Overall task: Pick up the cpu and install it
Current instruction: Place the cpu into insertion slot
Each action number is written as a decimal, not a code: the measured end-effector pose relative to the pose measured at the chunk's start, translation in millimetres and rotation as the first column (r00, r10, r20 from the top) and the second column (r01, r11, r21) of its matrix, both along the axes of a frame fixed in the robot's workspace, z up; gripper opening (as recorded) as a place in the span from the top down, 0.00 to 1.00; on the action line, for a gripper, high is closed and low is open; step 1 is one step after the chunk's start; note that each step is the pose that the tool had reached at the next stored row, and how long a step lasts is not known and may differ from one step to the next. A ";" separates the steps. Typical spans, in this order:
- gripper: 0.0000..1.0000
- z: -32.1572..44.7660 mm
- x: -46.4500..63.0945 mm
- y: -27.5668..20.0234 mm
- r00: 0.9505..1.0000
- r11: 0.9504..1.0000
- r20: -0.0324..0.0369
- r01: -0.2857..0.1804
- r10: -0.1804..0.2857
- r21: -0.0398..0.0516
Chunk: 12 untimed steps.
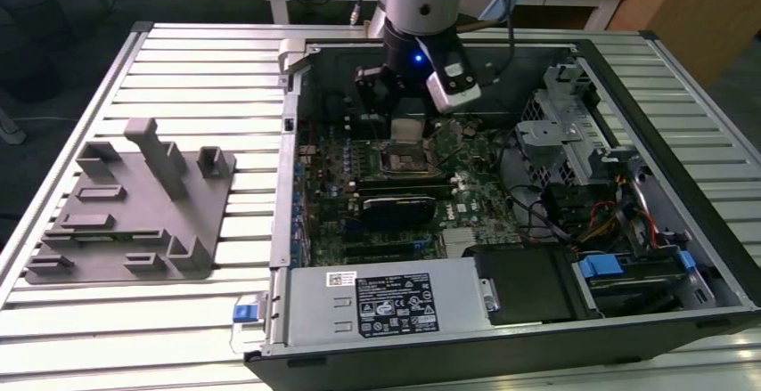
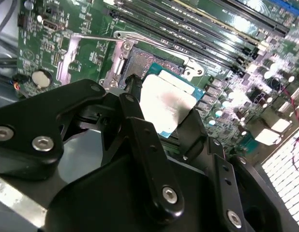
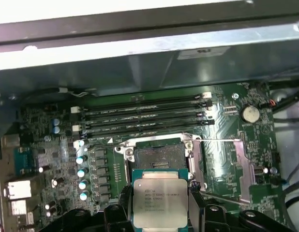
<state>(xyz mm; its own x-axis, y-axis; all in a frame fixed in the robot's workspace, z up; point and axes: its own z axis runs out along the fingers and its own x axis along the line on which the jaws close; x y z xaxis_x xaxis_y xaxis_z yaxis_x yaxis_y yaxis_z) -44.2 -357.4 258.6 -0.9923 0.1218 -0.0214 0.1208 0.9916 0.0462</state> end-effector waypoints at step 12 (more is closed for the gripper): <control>0.46 -0.3 0.0 0.0 0.985 0.985 0.000 0.173 -0.173 0.000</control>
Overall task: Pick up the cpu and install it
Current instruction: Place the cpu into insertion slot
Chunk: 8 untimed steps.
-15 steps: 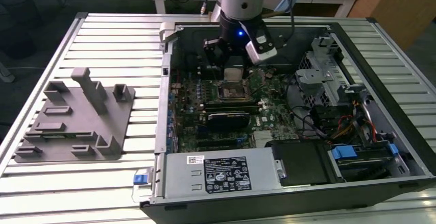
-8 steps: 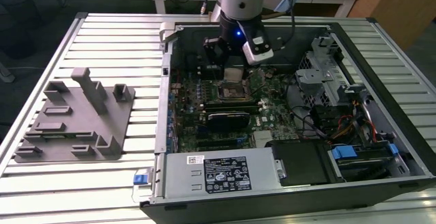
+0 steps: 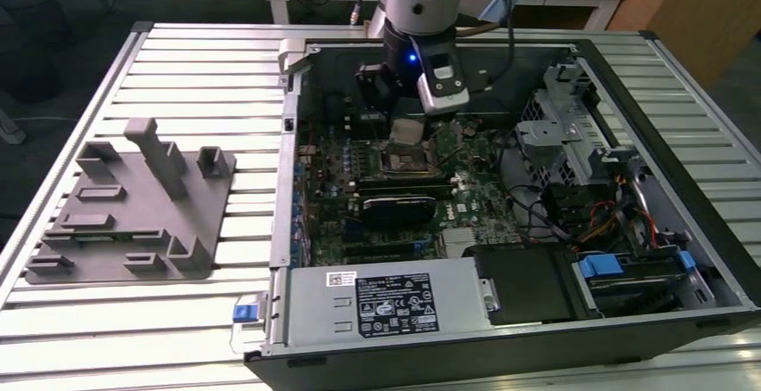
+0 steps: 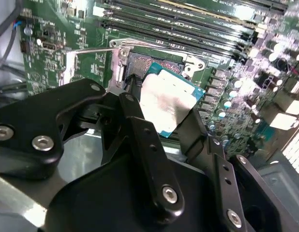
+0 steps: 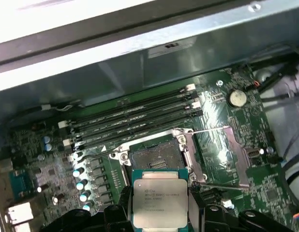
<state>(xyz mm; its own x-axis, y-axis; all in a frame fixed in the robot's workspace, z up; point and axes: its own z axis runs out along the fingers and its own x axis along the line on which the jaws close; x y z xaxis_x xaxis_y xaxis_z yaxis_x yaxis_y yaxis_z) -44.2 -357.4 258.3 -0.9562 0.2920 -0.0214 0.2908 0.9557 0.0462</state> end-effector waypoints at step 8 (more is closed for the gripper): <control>0.46 -0.2 0.0 0.0 0.993 0.993 0.000 0.119 -0.119 0.000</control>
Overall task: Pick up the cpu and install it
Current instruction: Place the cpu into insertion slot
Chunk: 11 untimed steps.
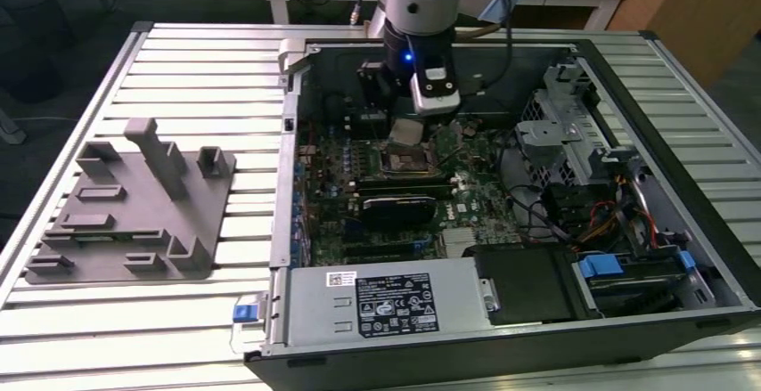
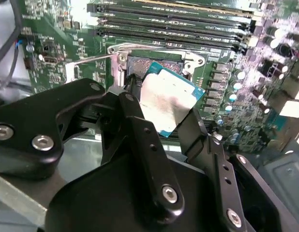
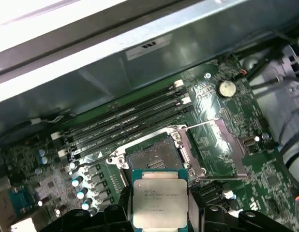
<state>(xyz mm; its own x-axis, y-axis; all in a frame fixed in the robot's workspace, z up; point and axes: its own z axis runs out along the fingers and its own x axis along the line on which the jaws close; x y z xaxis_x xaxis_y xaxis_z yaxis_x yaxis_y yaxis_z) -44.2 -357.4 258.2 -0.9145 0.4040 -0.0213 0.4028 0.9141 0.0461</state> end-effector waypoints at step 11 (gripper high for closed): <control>0.46 -0.3 0.0 0.0 0.986 0.986 0.000 0.166 -0.166 0.000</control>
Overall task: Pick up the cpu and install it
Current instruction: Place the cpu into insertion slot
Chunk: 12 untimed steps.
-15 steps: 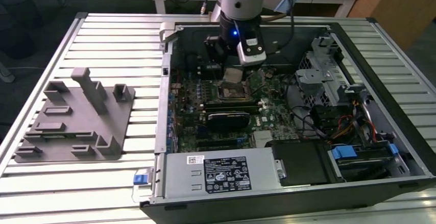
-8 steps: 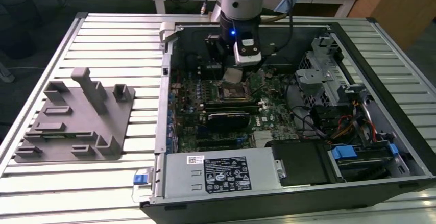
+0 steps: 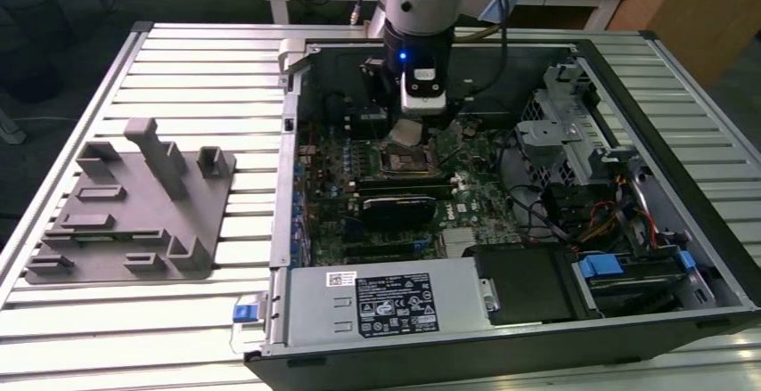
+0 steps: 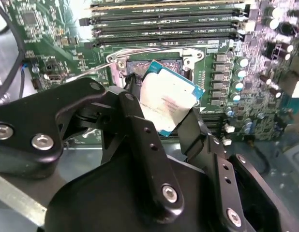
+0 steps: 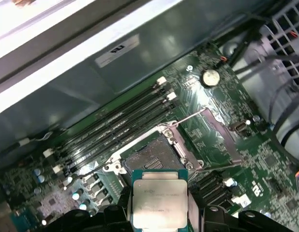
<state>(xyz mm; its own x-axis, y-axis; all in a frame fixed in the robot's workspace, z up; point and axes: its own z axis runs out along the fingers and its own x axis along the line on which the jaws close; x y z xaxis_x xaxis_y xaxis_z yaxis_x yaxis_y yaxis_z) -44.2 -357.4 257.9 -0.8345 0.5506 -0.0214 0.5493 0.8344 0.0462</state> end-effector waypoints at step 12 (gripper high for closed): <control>0.46 -0.2 0.0 0.0 0.984 0.984 0.000 0.179 -0.179 0.000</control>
